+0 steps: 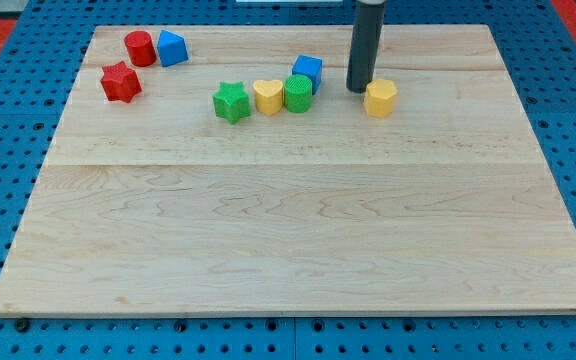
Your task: Adjust green and yellow blocks in a horizontal line
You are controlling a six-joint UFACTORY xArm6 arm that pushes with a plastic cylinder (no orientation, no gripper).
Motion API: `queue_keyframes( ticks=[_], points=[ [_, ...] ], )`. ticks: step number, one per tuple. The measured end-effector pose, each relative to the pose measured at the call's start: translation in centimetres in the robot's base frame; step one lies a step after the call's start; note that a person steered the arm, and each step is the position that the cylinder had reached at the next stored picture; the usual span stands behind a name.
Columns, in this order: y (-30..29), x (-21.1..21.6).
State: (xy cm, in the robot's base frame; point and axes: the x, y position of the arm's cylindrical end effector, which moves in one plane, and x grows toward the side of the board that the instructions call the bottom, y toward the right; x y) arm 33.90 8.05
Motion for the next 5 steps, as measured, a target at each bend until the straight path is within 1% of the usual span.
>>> queue_keyframes(
  ticks=[1,2,4,5],
  points=[
    [-1.7,3.7],
    [-4.2,3.8],
    [-11.9,5.4],
    [-15.2,4.5]
  ],
)
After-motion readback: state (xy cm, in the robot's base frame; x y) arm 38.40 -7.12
